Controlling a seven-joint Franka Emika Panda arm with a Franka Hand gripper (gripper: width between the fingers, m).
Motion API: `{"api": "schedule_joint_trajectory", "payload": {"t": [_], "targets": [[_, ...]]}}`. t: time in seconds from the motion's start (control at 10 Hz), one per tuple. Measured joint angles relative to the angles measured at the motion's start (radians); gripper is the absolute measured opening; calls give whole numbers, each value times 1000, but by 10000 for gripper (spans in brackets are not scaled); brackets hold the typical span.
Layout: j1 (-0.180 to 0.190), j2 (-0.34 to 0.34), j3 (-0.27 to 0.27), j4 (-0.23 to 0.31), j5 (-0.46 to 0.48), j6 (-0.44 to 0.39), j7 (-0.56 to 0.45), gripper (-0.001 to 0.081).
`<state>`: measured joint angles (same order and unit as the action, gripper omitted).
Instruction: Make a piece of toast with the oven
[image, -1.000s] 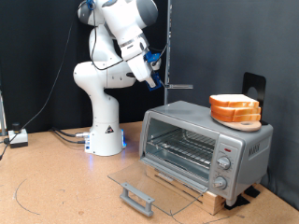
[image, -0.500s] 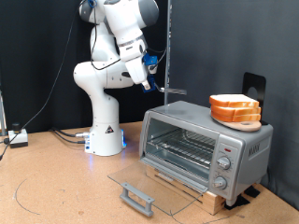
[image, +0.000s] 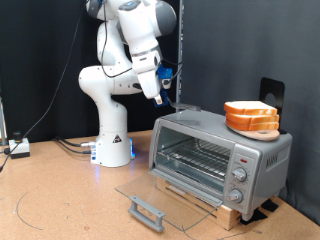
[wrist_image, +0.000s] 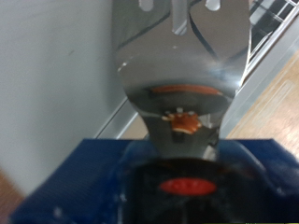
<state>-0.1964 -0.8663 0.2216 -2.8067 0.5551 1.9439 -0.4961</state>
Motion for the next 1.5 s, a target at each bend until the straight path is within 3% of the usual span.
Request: {"api": "schedule_joint_trajectory", "payload": {"t": [0.4, 0.8, 1.5], "targets": [[14, 61, 54, 22, 76, 86, -4, 396], [44, 62, 79, 36, 112, 92, -10, 396], [44, 62, 108, 52, 162, 123, -6, 396]]}}
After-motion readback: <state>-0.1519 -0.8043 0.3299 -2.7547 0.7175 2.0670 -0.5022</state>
